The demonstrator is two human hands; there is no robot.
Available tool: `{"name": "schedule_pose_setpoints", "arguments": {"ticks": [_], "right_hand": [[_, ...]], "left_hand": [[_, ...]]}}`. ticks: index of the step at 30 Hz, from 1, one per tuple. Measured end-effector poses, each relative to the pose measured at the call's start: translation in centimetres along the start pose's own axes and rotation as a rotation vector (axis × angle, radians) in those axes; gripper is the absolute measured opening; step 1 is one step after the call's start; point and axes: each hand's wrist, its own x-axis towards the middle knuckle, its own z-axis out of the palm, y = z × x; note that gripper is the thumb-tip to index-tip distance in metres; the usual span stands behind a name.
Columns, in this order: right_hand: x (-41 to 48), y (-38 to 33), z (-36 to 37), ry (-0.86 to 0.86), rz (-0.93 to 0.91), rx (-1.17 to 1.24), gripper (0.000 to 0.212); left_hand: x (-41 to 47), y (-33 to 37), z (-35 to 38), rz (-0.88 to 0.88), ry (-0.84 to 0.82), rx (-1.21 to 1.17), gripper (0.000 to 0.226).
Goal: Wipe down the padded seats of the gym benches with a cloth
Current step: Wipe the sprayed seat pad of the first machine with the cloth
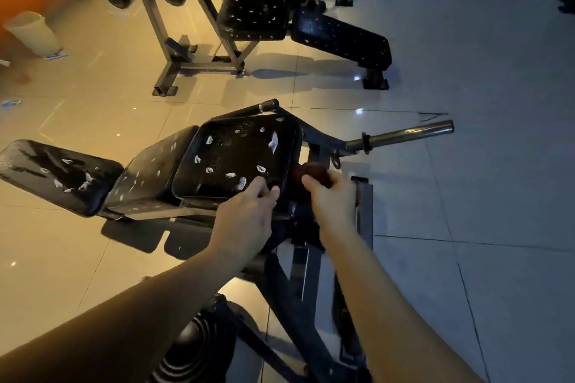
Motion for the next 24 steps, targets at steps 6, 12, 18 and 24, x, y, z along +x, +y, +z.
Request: {"name": "schedule_pose_setpoints", "arguments": {"ticks": [6, 12, 18, 24], "right_hand": [[-4.1, 3.0, -0.4, -0.174, 0.092, -0.095, 0.025], [-1.9, 1.7, 0.6, -0.011, 0.002, 0.007, 0.026], [-3.5, 2.0, -0.3, -0.302, 0.084, -0.125, 0.020], [-4.2, 2.4, 1.6, -0.024, 0.078, 0.025, 0.022]], "left_hand": [[-0.2, -0.3, -0.2, 0.002, -0.019, -0.031, 0.029], [-0.2, -0.9, -0.4, 0.054, -0.056, -0.045, 0.030], [-0.2, -1.2, -0.5, 0.063, -0.066, -0.066, 0.032], [-0.6, -2.2, -2.7, 0.142, -0.137, -0.140, 0.033]]}}
